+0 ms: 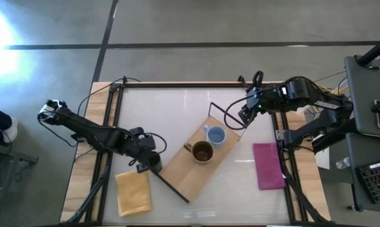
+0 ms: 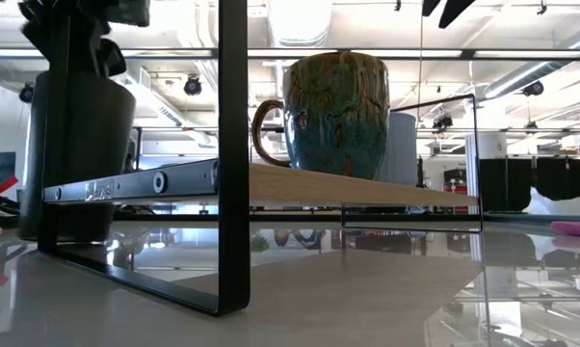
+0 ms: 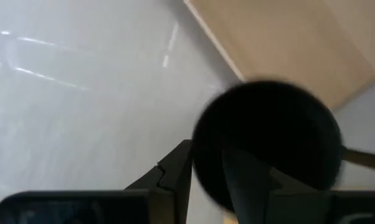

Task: Stack small to large cups/mugs on shelf
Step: Put the black cup on the shelf

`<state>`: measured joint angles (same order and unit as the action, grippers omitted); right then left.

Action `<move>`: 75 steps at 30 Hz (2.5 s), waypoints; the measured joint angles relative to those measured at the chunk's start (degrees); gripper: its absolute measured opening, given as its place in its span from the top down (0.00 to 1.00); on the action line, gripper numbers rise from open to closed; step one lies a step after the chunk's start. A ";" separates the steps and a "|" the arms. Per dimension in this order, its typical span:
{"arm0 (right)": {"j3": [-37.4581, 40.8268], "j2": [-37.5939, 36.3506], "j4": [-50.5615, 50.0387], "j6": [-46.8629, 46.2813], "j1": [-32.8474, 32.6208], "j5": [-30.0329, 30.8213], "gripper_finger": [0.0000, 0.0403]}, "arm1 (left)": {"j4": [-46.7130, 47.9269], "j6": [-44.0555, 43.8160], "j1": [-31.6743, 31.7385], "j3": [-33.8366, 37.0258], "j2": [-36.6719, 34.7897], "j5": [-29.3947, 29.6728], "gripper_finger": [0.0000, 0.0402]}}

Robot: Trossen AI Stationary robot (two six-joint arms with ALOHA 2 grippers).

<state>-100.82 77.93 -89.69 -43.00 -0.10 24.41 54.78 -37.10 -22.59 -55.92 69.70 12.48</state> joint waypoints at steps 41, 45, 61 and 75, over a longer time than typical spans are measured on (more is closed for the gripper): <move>-0.02 -2.25 -0.34 0.11 0.00 2.24 0.41 | -3.76 -5.04 -0.62 0.83 -0.77 -15.38 0.81; 0.00 -2.10 -0.33 0.63 0.00 2.24 0.41 | -3.85 -7.60 -2.32 0.89 -0.73 -15.27 0.81; 0.02 -1.77 -0.33 1.74 0.02 2.68 0.41 | -12.40 -10.76 -4.41 0.98 0.60 -15.79 0.81; 0.02 -1.77 -0.33 2.75 0.02 2.68 0.41 | -11.73 -10.76 -4.54 1.04 1.35 -15.64 0.81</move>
<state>-100.79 76.16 -90.02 -40.25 -0.08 27.09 43.05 -47.86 -27.14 -54.87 71.05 -3.16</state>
